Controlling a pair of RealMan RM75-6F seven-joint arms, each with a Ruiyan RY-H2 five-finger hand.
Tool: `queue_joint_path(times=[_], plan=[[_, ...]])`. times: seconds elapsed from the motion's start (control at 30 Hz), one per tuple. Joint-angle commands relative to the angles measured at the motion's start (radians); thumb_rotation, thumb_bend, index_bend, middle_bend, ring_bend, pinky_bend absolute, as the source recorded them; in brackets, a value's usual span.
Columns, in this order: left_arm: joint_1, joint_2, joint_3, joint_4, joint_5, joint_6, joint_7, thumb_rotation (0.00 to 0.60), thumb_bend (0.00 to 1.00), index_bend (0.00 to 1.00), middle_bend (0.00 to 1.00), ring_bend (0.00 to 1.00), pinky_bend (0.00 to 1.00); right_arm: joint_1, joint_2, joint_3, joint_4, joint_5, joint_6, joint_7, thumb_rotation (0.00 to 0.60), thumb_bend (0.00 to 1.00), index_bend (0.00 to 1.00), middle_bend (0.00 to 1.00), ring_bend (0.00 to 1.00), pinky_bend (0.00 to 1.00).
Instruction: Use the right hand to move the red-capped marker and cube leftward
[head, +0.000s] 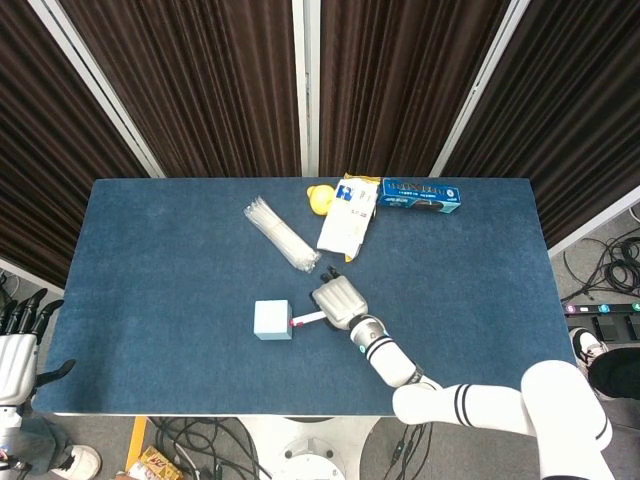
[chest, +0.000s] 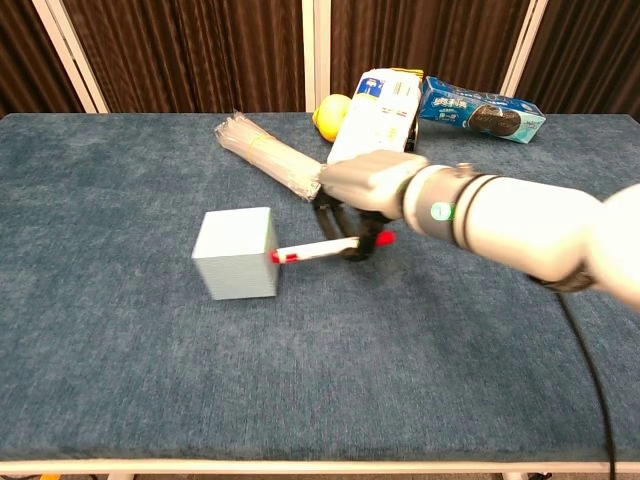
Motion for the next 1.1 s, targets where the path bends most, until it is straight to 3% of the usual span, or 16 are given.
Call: queue_joint_path(times=[0.03, 0.27, 0.53, 0.67, 0.8, 1.03, 1.1], plan=[[-0.001, 0.003, 0.0, -0.001, 0.003, -0.001, 0.0, 0.6, 0.05, 0.22, 0.15, 0.12, 0.1, 0.038, -0.033, 0.014, 0.016, 0.036, 0.014, -0.03, 0.6, 0.45, 0.65, 0.58, 0.17, 0.08], [-0.002, 0.008, 0.0, 0.001, 0.008, 0.001, -0.004, 0.6, 0.05, 0.22, 0.15, 0.12, 0.1, 0.024, 0.034, -0.023, -0.054, 0.047, 0.06, -0.036, 0.6, 0.45, 0.65, 0.58, 0.17, 0.08], [-0.015, -0.002, -0.002, 0.006, 0.024, -0.006, -0.006, 0.6, 0.05, 0.22, 0.15, 0.12, 0.1, -0.096, 0.276, -0.118, -0.171, -0.038, 0.125, 0.048, 0.6, 0.45, 0.66, 0.58, 0.17, 0.08], [-0.024, -0.004, -0.004, -0.003, 0.028, -0.015, 0.005, 0.6, 0.05, 0.22, 0.15, 0.12, 0.1, -0.142, 0.34, -0.161, -0.159, -0.044, 0.128, 0.079, 0.6, 0.44, 0.65, 0.58, 0.17, 0.07], [-0.03, -0.006, -0.005, -0.015, 0.035, -0.014, 0.017, 0.6, 0.05, 0.22, 0.15, 0.12, 0.1, -0.163, 0.336, -0.19, -0.101, -0.036, 0.107, 0.091, 0.6, 0.44, 0.61, 0.55, 0.15, 0.07], [-0.023, 0.005, -0.004, -0.037, 0.027, -0.007, 0.034, 0.6, 0.05, 0.22, 0.15, 0.12, 0.1, -0.176, 0.297, -0.206, -0.042, -0.032, 0.081, 0.096, 0.6, 0.19, 0.31, 0.35, 0.02, 0.01], [-0.02, 0.007, -0.003, -0.038, 0.025, -0.005, 0.035, 0.6, 0.05, 0.22, 0.15, 0.12, 0.1, -0.182, 0.304, -0.203, -0.05, -0.041, 0.089, 0.106, 0.6, 0.16, 0.27, 0.32, 0.01, 0.0]])
